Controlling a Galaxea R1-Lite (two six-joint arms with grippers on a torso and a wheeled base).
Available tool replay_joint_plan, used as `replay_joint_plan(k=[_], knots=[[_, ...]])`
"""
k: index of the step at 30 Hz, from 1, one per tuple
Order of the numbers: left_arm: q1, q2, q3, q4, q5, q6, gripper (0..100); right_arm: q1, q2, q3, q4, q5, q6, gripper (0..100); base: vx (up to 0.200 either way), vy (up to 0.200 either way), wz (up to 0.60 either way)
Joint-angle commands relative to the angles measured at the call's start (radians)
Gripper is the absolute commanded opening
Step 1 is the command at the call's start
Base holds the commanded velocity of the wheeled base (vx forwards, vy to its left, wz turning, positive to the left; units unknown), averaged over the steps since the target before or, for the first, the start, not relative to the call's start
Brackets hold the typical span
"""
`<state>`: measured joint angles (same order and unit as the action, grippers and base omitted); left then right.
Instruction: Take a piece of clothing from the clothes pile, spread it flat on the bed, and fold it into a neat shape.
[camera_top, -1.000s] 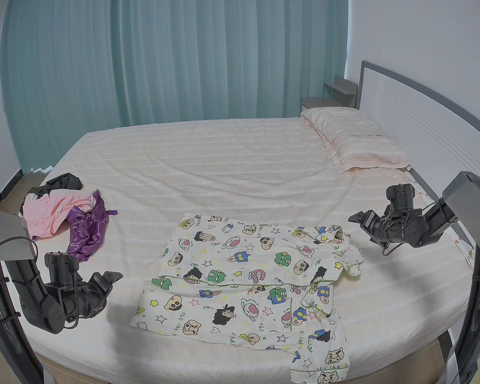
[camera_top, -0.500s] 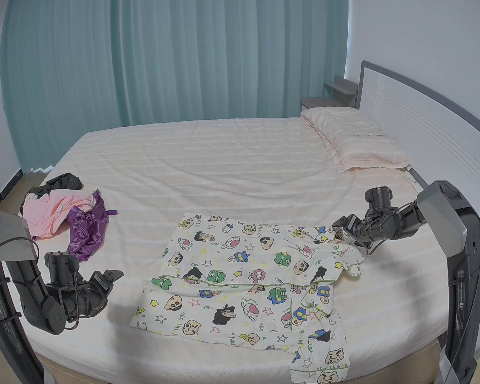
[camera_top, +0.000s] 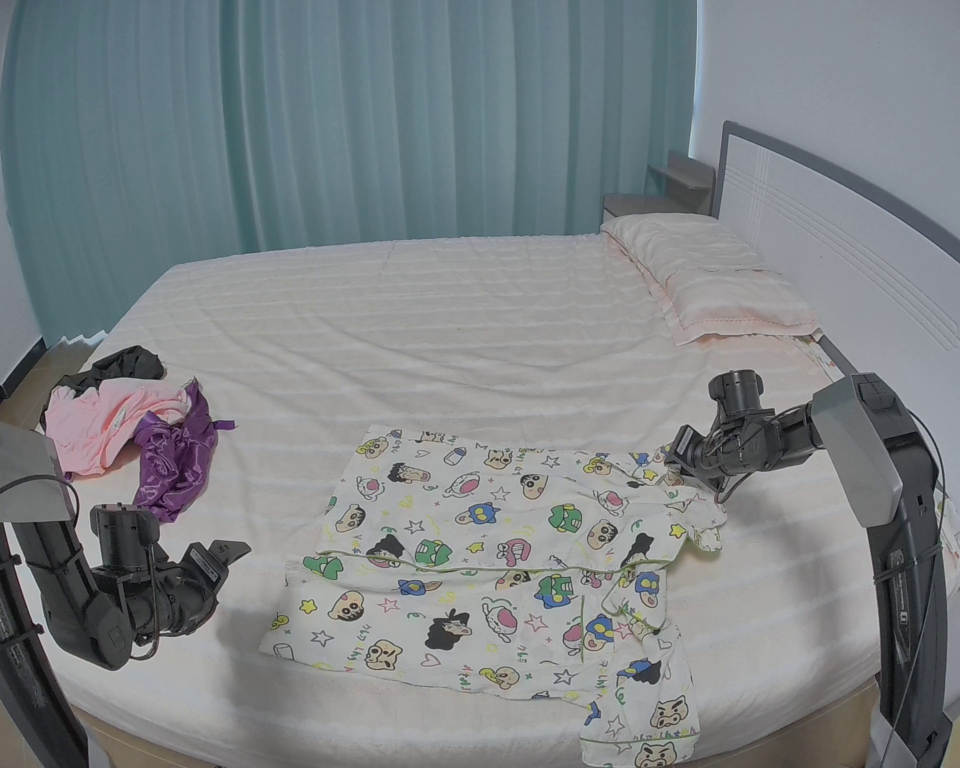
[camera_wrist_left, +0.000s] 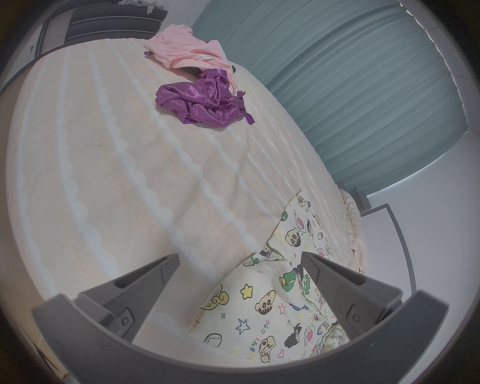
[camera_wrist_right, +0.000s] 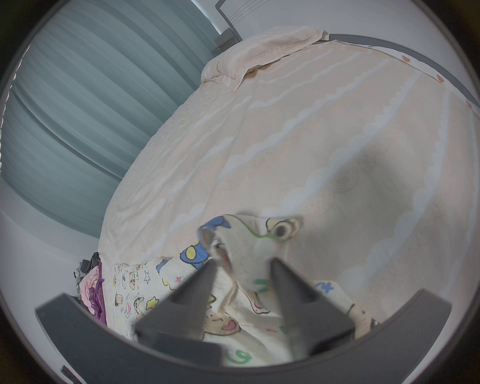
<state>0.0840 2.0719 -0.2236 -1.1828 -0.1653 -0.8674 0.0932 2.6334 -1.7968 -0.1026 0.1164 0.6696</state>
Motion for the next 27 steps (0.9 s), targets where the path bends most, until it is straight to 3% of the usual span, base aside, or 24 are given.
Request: replay_joint_plan(k=[1, 6, 14, 19, 23, 24, 27], knots=[[0.0, 0.0, 0.003, -0.023, 0.0, 0.001, 100, 0.002, 0.022, -0.085, 0.0, -0.012, 0.031, 0, 0.0, 0.0, 0.0], [0.0, 0.0, 0.006, -0.031, 0.0, 0.001, 100, -0.001, 0.042, -0.203, 0.004, -0.057, 0.1, 0, 0.0, 0.0, 0.0], [0.0, -0.001, 0.006, -0.031, 0.0, 0.001, 100, 0.0, 0.138, -0.203, 0.003, -0.133, 0.099, 0, 0.0, 0.0, 0.0], [0.0, -0.001, 0.006, -0.032, 0.0, -0.001, 100, 0.0, 0.252, -0.203, 0.004, -0.216, 0.097, 0, 0.0, 0.0, 0.0], [0.0, -0.001, 0.006, -0.032, 0.0, -0.001, 100, 0.002, 0.257, -0.203, 0.035, -0.23, 0.094, 0, 0.0, 0.0, 0.0], [0.0, -0.001, 0.006, -0.032, 0.0, -0.001, 100, 0.002, 0.247, -0.203, 0.049, -0.228, 0.099, 100, 0.0, 0.0, 0.0], [0.0, -0.001, 0.006, -0.032, 0.0, -0.004, 100, 0.002, 0.189, -0.203, 0.073, -0.219, 0.117, 100, 0.0, 0.0, 0.0]])
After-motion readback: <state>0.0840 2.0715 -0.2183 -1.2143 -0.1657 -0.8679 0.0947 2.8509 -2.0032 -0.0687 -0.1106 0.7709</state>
